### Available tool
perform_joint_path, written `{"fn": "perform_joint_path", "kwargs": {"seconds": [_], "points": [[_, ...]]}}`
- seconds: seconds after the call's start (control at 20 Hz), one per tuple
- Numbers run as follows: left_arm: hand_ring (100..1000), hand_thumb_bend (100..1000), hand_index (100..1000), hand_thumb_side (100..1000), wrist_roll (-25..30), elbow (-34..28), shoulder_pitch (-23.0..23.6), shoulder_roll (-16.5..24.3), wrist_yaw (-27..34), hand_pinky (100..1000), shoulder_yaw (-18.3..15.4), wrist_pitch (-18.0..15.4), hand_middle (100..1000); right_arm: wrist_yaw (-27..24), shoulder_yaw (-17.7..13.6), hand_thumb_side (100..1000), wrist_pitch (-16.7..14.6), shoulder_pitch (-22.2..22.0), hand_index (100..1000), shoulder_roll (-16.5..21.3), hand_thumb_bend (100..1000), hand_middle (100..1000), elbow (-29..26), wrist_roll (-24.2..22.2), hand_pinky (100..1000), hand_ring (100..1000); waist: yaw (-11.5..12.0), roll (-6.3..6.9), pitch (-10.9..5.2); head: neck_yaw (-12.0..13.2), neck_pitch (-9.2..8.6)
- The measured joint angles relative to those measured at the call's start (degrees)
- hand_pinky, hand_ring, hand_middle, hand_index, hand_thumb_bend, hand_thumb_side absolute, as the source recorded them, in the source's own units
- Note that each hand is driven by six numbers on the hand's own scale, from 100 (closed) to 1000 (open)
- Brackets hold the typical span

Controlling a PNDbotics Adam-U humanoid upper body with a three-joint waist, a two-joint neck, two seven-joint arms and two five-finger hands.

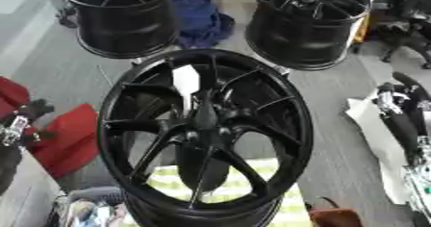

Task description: Pull the pin out of the wheel hub.

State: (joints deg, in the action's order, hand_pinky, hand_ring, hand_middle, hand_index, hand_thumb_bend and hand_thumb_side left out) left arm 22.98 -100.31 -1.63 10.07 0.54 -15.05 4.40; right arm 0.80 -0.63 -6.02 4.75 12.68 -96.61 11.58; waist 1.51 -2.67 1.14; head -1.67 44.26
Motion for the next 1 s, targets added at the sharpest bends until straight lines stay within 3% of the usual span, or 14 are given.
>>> {"fn": "perform_joint_path", "kwargs": {"seconds": [0.45,1.0], "points": [[1000,100,881,752,0.2,0.0,-0.1,0.0,0.0,717,0.3,0.1,780,-4.6,3.8,514,-0.9,-0.3,873,-0.3,100,641,0.0,-3.0,695,599,0.0,-0.18,0.23,-0.2,0.00],[1000,100,876,752,0.0,0.0,-0.2,0.0,0.2,714,0.4,0.2,776,-4.9,4.4,527,-1.0,-0.5,874,-0.4,100,640,0.0,-4.5,699,598,-0.2,-0.14,0.25,-0.5,0.00]]}}
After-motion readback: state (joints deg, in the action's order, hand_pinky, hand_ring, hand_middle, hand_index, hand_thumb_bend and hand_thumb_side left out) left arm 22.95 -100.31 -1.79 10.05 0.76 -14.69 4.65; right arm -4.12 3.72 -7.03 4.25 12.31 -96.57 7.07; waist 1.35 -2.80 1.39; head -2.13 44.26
